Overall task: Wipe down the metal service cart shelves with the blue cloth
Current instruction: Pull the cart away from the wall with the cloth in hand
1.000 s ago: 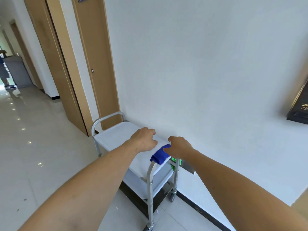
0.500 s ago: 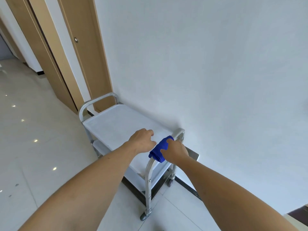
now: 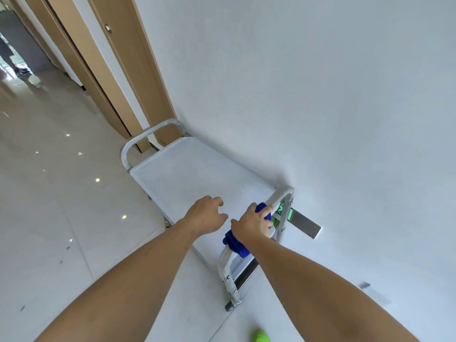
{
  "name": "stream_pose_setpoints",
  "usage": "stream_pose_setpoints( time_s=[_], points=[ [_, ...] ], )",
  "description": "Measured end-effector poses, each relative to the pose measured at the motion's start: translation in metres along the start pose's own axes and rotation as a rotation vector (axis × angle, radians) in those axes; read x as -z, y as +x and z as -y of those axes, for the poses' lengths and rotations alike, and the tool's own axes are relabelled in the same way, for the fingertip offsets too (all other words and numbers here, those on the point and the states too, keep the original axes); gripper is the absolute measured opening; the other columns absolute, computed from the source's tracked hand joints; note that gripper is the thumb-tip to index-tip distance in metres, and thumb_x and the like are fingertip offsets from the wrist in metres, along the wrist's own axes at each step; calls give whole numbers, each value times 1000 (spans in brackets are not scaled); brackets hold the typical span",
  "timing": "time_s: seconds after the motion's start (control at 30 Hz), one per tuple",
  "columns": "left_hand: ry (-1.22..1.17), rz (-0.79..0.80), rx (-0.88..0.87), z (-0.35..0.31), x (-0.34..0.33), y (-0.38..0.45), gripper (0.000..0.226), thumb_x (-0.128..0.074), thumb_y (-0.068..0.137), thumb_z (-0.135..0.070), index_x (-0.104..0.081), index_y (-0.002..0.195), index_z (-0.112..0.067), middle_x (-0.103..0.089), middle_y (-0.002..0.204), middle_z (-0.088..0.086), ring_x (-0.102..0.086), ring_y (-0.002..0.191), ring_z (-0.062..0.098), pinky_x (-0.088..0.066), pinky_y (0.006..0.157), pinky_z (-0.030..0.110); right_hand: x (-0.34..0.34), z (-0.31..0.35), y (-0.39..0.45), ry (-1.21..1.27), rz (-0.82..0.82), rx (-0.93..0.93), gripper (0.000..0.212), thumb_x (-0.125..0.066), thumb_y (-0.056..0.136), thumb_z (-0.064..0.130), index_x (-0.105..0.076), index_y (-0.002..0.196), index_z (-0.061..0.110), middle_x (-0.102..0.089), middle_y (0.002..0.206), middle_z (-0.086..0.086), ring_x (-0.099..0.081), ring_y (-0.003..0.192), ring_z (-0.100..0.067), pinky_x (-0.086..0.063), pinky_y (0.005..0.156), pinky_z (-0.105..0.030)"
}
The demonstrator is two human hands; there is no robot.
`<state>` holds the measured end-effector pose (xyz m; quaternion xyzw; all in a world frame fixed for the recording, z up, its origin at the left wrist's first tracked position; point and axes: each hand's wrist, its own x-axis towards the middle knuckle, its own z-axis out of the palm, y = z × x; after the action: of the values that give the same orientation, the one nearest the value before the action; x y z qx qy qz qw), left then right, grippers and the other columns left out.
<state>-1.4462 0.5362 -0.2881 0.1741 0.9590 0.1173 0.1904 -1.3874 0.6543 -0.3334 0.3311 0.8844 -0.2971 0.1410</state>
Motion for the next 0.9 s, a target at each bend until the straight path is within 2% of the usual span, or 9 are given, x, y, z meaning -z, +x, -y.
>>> stream_pose_setpoints(
  time_s=[0.13,0.23,0.33,0.43,0.53,0.67,0.73,0.8,0.9],
  points=[
    [13,30,-7,-6,-10,18,50,-55,92,-40,-47,138,-21,-46,141,4,-50,121,23,-45,95,33,-22,0,18,44,-10,-50,87,-61,95,47,-6,157,19,27,159,-22,-23,139,-48,-54,91,-52],
    [34,55,-8,-6,-15,31,51,-54,92,-39,-47,138,-21,-45,142,5,-49,123,24,-44,94,33,-35,7,27,48,-48,-90,93,-67,90,44,-7,155,18,30,155,-24,-21,139,-50,-56,88,-52],
    [58,67,-23,-4,-16,43,52,-54,91,-39,-46,139,-20,-46,142,5,-49,124,25,-45,95,35,-43,12,31,14,-84,-121,97,-77,83,36,-12,152,17,30,153,-26,-26,135,-49,-58,83,-45],
    [62,84,-47,1,-14,55,52,-54,92,-40,-46,139,-20,-46,142,6,-50,121,25,-45,93,34,-47,13,33,2,-105,-120,89,-77,79,20,-19,147,14,25,154,-28,-32,127,-47,-58,78,-39],
    [77,98,-82,9,-12,69,52,-53,92,-40,-45,139,-19,-45,142,6,-51,121,26,-46,92,34,-48,13,34,-2,-125,-131,80,-73,78,14,-24,141,14,22,153,-28,-36,121,-45,-57,75,-37],
    [72,133,-158,16,-4,90,53,-53,92,-40,-45,140,-20,-45,141,6,-50,121,25,-43,87,29,-48,15,34,-30,-192,-146,69,-69,79,12,-30,136,16,11,156,-27,-42,114,-41,-45,66,-34],
    [81,133,-240,16,2,100,53,-53,92,-40,-45,140,-21,-46,141,5,-50,121,24,-42,86,28,-48,17,33,-29,-218,-161,66,-69,80,13,-32,135,17,3,155,-25,-42,115,-41,-47,70,-35],
    [89,127,-334,18,10,106,52,-53,91,-40,-45,140,-21,-47,141,4,-50,121,23,-40,85,27,-49,21,28,-33,-239,-192,64,-67,81,12,-33,135,18,-4,153,-23,-42,116,-42,-52,82,-39],
    [122,174,-472,25,21,108,52,-53,92,-39,-44,140,-22,-47,141,2,-50,122,22,-42,89,29,-53,31,15,-59,-256,-246,64,-66,83,13,-35,139,19,-12,151,-20,-40,119,-42,-53,92,-43]
  ],
)
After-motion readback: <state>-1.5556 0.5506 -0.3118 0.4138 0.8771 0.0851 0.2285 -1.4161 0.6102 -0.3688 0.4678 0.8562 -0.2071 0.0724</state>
